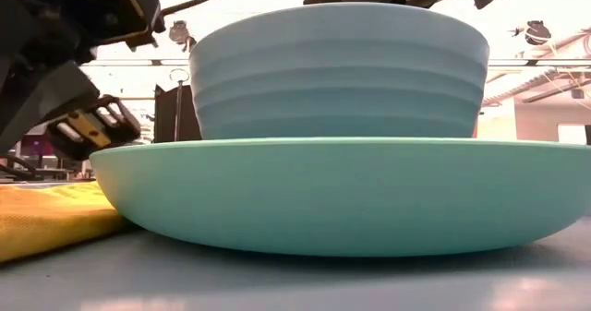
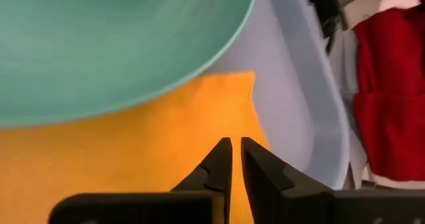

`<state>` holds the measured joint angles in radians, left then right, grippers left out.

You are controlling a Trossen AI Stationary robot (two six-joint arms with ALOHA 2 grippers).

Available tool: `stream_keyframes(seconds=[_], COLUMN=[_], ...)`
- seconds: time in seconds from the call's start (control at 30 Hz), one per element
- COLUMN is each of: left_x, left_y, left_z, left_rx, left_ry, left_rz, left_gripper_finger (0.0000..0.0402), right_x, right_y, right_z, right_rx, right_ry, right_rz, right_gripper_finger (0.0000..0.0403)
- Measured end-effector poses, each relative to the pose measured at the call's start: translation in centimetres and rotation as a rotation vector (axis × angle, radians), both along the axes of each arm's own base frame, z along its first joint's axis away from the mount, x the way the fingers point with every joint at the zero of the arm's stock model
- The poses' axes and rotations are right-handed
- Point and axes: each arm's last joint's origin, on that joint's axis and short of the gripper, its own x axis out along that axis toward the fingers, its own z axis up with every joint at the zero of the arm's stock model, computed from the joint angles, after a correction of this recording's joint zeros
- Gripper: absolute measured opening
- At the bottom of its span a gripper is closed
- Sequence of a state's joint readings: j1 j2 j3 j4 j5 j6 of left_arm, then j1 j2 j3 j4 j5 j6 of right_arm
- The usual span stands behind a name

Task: Set up tray
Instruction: Put the napkin on the serving tray to the left of the plate

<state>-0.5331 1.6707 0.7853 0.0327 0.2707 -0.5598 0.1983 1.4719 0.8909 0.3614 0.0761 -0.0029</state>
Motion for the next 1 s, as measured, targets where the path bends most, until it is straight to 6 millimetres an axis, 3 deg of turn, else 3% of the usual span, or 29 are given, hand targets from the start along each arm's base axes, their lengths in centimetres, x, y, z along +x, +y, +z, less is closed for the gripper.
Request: stream_keyframes(seconds=[0.27,0.6,1.0], left_x=[-0.3,0.4,1.1], left_y=[0.2,0.2,0.4], left_z=[-0.3,-2.3,-2.4], left_rx=[0.033,0.033,0.036], left_ry=[0.037,0.070,0.013], left_rz=[0.004,-0.002,0.014], left_gripper_finger=[0.0004,0.0007,0.0015], right_x=[0.0,0.0,0.0], right_y=[0.0,0.0,0.0], right_z=[0.0,0.0,0.0], right_rx=[0.000,0.000,0.000], right_ry=[0.000,-0.001,0.001], right_rz=[0.000,0.000,0.000], right_gripper_finger=[0.0123,0.0123,0.0123])
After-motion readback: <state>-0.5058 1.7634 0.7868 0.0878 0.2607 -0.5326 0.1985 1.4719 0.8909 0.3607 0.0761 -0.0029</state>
